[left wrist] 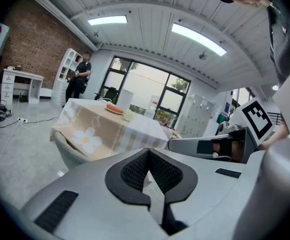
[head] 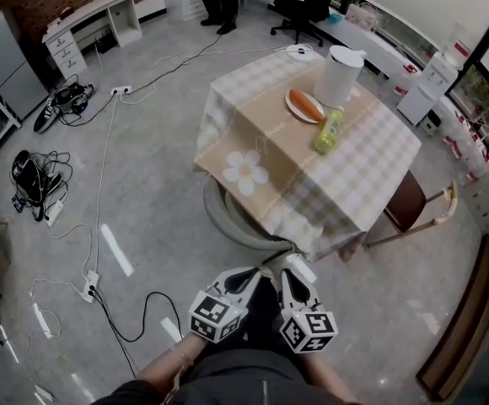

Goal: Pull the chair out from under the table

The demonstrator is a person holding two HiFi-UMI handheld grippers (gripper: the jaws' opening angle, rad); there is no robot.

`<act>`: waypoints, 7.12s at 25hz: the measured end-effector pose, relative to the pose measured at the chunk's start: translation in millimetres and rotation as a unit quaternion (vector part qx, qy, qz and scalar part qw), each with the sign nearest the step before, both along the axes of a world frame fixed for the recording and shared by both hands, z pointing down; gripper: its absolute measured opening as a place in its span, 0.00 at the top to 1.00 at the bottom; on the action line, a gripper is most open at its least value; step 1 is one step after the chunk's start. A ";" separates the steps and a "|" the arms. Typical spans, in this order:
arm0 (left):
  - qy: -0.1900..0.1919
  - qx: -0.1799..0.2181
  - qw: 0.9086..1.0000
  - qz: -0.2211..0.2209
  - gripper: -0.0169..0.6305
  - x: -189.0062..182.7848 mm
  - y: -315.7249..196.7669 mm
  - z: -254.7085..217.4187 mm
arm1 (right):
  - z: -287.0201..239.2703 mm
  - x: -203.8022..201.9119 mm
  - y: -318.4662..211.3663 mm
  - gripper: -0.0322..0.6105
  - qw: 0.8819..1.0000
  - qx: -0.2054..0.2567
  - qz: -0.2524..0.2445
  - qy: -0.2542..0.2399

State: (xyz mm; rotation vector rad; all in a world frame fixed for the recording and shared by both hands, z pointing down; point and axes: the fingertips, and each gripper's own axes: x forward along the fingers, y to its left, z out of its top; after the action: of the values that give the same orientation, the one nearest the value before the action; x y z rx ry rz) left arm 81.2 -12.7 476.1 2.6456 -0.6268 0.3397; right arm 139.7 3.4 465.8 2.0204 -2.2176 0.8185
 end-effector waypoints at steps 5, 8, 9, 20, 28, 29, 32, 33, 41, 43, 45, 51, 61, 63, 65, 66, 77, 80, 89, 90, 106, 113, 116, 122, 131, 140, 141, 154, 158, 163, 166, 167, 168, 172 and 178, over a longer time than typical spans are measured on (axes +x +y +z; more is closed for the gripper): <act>-0.002 -0.001 1.000 -0.006 0.96 11.6 -20.0 -0.4 | 0.6 11.4 -23.3 0.92 1.000 -0.003 -0.010 -0.004; -0.002 -0.002 1.000 -0.012 0.96 17.5 -34.0 -1.9 | -2.8 18.5 -39.8 0.92 1.000 0.000 -0.016 -0.004; -0.002 -0.002 1.000 -0.015 0.96 20.2 -38.7 -2.3 | -3.9 21.1 -44.9 0.92 1.000 0.000 -0.019 -0.003; 0.007 0.004 0.999 -0.042 0.96 43.9 -87.1 -10.9 | -13.4 35.8 -94.4 0.92 0.998 0.007 -0.062 0.006; 0.019 0.011 0.997 -0.068 0.96 60.1 -115.4 -13.9 | -14.1 41.3 -122.2 0.92 0.994 0.011 -0.109 0.010; 0.019 0.011 0.997 -0.073 0.96 61.9 -118.6 -13.3 | -13.7 42.9 -125.9 0.92 0.993 0.012 -0.115 0.010; 0.018 0.011 0.996 -0.089 0.96 65.2 -128.9 -11.7 | -12.9 46.2 -137.5 0.92 0.991 0.014 -0.131 0.010; 0.017 0.011 0.995 -0.094 0.96 65.8 -132.5 -11.7 | -12.7 46.9 -141.5 0.92 0.990 0.014 -0.136 0.010; 0.018 0.019 0.988 -0.149 0.96 66.6 -156.9 -10.4 | -6.7 47.2 -172.6 0.92 0.981 0.017 -0.194 0.006; 0.021 0.020 0.985 -0.168 0.96 64.9 -161.7 -7.9 | -2.6 45.0 -179.1 0.92 0.977 0.018 -0.214 0.007; 0.024 0.022 0.982 -0.188 0.96 62.3 -165.1 -5.0 | 3.0 42.0 -184.8 0.92 0.972 0.016 -0.233 0.007; 0.024 0.025 0.968 -0.249 0.96 38.8 -167.3 -9.4 | 12.4 20.7 -195.4 0.92 0.958 0.008 -0.287 -0.003; -0.010 0.010 0.936 -0.351 0.96 -23.2 -166.1 -16.1 | 14.5 -7.6 -189.7 0.92 0.941 0.003 -0.336 -0.036; -0.016 -0.005 0.931 -0.365 0.96 -34.0 -166.3 -13.3 | 14.2 -13.8 -188.7 0.92 0.938 0.001 -0.344 -0.040; -0.025 -0.020 0.925 -0.378 0.96 -42.7 -164.8 -9.4 | 11.9 -19.8 -187.8 0.92 0.935 0.005 -0.353 -0.040; -0.030 -0.026 0.924 -0.381 0.96 -45.8 -163.9 -7.1 | 10.8 -22.4 -187.7 0.92 0.934 0.007 -0.356 -0.042; -0.077 -0.078 0.913 -0.392 0.96 -69.8 -161.5 25.1 | 22.7 -27.6 -183.7 0.92 0.940 -0.016 -0.332 -0.072; -0.083 -0.098 0.909 -0.396 0.96 -77.2 -160.4 35.4 | 31.6 -22.9 -180.7 0.92 0.944 -0.029 -0.319 -0.078; -0.066 -0.167 0.903 -0.389 0.68 -82.5 -154.3 59.6 | 50.4 -10.7 -171.0 0.92 0.949 -0.049 -0.298 -0.088; -0.065 -0.179 0.903 -0.385 0.62 -81.9 -153.4 63.3 | 51.5 -9.8 -170.8 0.92 0.950 -0.050 -0.296 -0.089; -0.024 -0.274 0.872 -0.405 0.46 -81.6 -162.2 99.4 | 68.1 20.2 -172.4 0.92 0.965 -0.058 -0.239 -0.093; -0.008 -0.300 0.858 -0.416 0.46 -71.4 -171.4 114.7 | 73.4 26.4 -172.4 0.92 0.968 -0.065 -0.226 -0.092; -0.019 -0.304 0.856 -0.417 0.46 -67.0 -176.4 123.9 | 75.1 27.7 -172.2 0.92 0.968 -0.067 -0.222 -0.090; -0.040 -0.316 0.852 -0.415 0.46 -58.1 -184.1 145.7 | 81.7 29.4 -173.4 0.92 0.969 -0.074 -0.218 -0.089; -0.033 -0.329 0.846 -0.418 0.46 -54.3 -188.3 157.8 | 80.8 27.9 -176.9 0.92 0.969 -0.075 -0.223 -0.078; -0.074 -0.337 0.847 -0.405 0.58 -50.8 -188.0 162.4 | 84.1 25.4 -172.0 0.92 0.972 -0.080 -0.205 -0.079; -0.081 -0.337 0.846 -0.406 0.60 -51.6 -187.1 162.9 | 83.6 23.5 -169.9 0.92 0.972 -0.080 -0.204 -0.078; -0.095 -0.339 0.832 -0.429 0.73 -59.0 -184.1 165.5 | 78.0 -4.3 -145.8 0.92 0.982 -0.080 -0.159 -0.058; -0.098 -0.337 0.830 -0.434 0.74 -59.9 -184.9 166.4 | 69.7 -12.6 -154.7 0.92 0.985 -0.071 -0.149 -0.051; -0.105 -0.335 0.830 -0.433 0.77 -60.0 -185.3 166.7 | 60.0 -21.1 -161.3 0.92 0.985 -0.061 -0.160 -0.035; -0.112 -0.337 0.828 -0.435 0.78 -61.1 -182.0 167.2 | 59.6 -22.3 -156.3 0.92 0.982 -0.069 -0.170 -0.030; -0.112 -0.338 0.826 -0.438 0.78 -61.4 -181.6 167.0 | 60.4 -21.1 -155.0 0.92 0.982 -0.074 -0.172 -0.029; -0.110 -0.339 0.824 -0.441 0.78 -62.1 -182.2 166.3 | 61.6 -19.2 -154.2 0.92 0.982 -0.078 -0.170 -0.029; -0.103 -0.344 0.815 -0.455 0.80 -64.6 -181.2 164.7 | 66.3 -7.7 -148.3 0.92 0.983 -0.096 -0.154 -0.034; -0.094 -0.350 0.806 -0.467 0.82 -68.2 -180.7 162.4 | 62.2 -4.8 -143.5 0.92 0.983 -0.102 -0.145 -0.040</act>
State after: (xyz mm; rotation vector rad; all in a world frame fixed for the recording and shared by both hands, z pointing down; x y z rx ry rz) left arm 13.0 -193.4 638.5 1.3787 -1.4315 0.4122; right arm 134.9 -140.0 527.9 1.5550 -2.2859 1.0553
